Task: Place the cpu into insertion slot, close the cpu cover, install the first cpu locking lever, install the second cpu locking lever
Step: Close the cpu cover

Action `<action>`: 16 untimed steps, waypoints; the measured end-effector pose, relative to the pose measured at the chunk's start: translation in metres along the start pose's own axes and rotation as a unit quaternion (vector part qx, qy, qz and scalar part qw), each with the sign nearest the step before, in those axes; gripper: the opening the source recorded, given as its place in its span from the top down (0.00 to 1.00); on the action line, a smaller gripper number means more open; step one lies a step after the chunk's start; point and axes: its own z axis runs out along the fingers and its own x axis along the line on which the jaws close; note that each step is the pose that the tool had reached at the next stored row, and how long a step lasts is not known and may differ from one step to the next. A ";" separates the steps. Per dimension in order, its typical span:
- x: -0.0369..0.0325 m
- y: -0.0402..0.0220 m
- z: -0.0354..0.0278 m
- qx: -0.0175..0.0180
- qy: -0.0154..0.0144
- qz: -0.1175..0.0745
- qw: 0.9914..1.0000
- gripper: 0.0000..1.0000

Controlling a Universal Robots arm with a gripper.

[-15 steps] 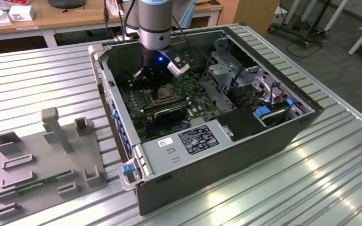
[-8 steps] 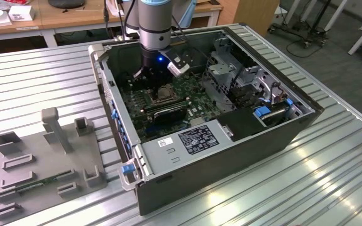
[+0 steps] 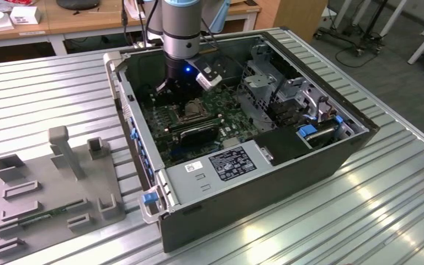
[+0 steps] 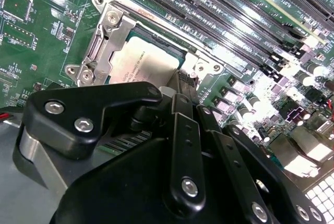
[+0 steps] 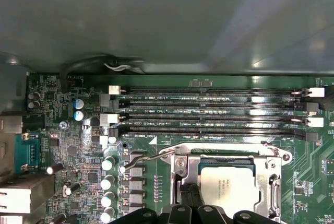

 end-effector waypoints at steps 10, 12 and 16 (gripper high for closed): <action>0.0007 -0.0004 0.0008 0.001 0.000 0.000 1.000 0.89; 0.0007 -0.0004 0.0008 0.001 0.000 0.000 1.000 0.89; 0.0004 -0.0001 -0.0003 0.000 -0.001 0.000 1.000 0.89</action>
